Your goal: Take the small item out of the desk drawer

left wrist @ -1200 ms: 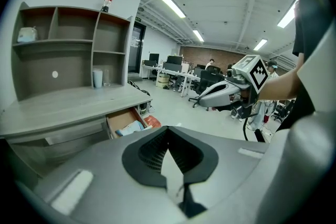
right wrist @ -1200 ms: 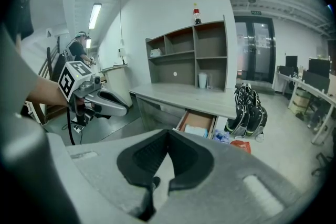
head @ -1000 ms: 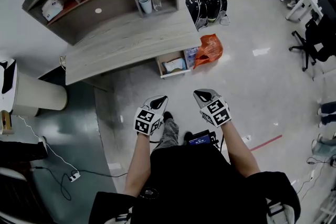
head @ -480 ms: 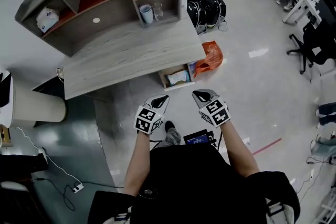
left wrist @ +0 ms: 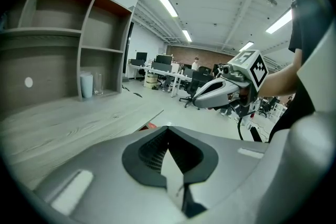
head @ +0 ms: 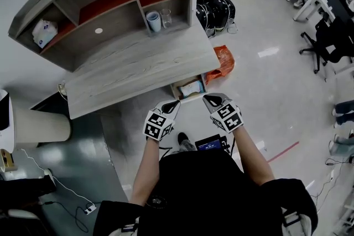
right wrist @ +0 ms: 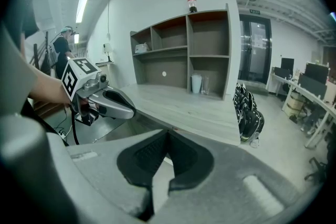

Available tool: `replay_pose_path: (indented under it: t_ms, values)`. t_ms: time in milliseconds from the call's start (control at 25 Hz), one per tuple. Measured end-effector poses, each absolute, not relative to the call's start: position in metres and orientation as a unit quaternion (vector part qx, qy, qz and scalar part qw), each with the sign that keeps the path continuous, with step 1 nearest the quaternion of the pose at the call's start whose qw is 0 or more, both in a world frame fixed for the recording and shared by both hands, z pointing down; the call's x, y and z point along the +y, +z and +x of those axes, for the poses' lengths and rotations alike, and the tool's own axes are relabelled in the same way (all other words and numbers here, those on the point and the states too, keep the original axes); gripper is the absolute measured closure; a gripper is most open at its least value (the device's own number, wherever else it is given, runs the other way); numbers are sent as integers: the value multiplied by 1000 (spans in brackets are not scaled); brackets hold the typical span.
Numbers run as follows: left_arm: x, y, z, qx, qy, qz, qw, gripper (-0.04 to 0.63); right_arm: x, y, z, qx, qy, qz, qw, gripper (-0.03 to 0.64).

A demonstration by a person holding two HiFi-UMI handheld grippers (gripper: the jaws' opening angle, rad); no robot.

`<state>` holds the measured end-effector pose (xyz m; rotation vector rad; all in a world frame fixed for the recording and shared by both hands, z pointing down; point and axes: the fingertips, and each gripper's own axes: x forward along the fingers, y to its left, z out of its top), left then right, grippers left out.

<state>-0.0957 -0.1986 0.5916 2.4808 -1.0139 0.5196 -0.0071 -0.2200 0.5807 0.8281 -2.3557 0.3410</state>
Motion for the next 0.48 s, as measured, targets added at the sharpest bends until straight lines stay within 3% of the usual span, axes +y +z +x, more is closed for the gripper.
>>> replay_pose_path:
  t_ms: [480]
  values:
    - [-229, 591, -96, -370, 186, 887, 203, 595, -242, 584, -5, -889, 129, 307, 313, 617]
